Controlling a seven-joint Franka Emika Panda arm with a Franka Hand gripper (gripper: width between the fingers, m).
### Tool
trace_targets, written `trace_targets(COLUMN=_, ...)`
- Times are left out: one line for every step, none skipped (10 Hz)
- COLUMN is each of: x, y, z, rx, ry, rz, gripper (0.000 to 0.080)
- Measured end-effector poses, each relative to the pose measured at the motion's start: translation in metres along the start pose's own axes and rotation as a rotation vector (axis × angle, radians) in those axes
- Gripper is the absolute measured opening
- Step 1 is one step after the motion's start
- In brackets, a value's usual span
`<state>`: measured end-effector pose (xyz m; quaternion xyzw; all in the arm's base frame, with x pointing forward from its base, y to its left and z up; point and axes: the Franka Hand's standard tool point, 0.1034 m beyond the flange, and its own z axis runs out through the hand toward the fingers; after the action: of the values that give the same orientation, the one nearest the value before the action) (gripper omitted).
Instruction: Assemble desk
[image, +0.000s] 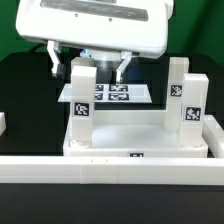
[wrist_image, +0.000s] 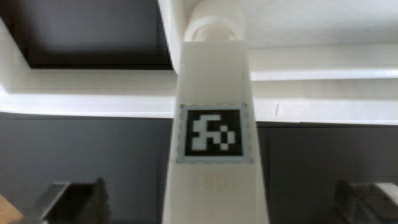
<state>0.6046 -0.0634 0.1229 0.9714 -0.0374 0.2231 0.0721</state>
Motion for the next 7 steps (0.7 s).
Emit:
trace_targets(x=0.001, y=0.005, z=-0.002, rx=0.0, ry=-0.007, rz=0.002, gripper=0.0645)
trace_targets(x=0.004, y=0.009, z=-0.006, rx=0.001, ry=-0.007, rz=0.003, gripper=0.0645)
trace_targets(x=0.005, y=0.011, z=-0.01, rx=0.007, ry=-0.015, rz=0.01, gripper=0.0649)
trace_targets(x=0.007, y=0.013, z=-0.016, rx=0.018, ry=-0.028, rz=0.018, gripper=0.0649)
trace_targets(x=0.011, y=0.016, z=-0.021, rx=0.025, ry=-0.035, rz=0.027, gripper=0.0649)
trace_targets(x=0.014, y=0.018, z=-0.023, rx=0.027, ry=-0.038, rz=0.032, gripper=0.0649)
trace_targets(x=0.012, y=0.016, z=-0.022, rx=0.031, ry=-0.05, rz=0.033, gripper=0.0649)
